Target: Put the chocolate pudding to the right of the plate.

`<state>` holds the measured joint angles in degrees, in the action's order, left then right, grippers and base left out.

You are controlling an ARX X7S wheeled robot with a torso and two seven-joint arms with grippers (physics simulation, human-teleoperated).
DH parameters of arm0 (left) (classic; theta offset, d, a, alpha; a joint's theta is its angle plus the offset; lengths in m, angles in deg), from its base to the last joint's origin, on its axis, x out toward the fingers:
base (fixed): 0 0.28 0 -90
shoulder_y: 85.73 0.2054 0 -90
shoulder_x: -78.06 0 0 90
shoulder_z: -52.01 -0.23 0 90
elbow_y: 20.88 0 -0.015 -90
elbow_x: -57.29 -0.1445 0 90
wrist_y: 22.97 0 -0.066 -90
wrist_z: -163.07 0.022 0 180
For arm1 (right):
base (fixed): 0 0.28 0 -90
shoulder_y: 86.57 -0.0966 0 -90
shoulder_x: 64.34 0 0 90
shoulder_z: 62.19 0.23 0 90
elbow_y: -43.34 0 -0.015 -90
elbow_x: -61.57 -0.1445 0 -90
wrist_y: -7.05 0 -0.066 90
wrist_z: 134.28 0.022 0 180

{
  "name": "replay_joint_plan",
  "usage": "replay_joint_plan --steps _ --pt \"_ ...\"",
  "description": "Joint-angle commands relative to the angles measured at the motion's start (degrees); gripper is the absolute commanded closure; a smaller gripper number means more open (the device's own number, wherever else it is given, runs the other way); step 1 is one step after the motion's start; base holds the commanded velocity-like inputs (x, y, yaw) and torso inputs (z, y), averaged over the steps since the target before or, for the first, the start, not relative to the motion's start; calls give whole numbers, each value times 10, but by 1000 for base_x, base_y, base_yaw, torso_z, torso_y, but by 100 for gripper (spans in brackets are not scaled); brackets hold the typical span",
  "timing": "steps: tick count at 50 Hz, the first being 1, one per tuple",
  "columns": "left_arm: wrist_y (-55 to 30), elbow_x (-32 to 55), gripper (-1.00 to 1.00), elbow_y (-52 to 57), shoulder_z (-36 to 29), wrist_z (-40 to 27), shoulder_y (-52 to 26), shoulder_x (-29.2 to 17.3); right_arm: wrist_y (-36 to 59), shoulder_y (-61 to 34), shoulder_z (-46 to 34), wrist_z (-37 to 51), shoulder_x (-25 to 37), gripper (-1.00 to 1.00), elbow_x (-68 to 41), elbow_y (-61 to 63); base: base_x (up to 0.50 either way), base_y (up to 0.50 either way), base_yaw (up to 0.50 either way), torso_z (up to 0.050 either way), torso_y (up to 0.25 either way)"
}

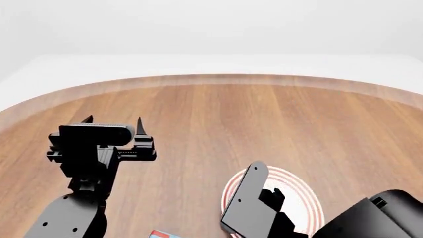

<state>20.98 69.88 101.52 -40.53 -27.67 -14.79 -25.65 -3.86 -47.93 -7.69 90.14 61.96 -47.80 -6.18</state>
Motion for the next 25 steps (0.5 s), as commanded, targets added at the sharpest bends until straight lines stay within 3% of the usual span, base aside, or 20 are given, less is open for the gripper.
replay_joint_plan --steps 1,25 --pt "3 3 -100 -3 -2 -2 -1 -1 32 50 -1 -89 -23 -100 119 -33 0 0 0 0 0" --pt "5 9 -100 -4 -8 -9 -1 -4 27 59 -66 -191 -46 -100 249 -72 0 0 0 0 0"
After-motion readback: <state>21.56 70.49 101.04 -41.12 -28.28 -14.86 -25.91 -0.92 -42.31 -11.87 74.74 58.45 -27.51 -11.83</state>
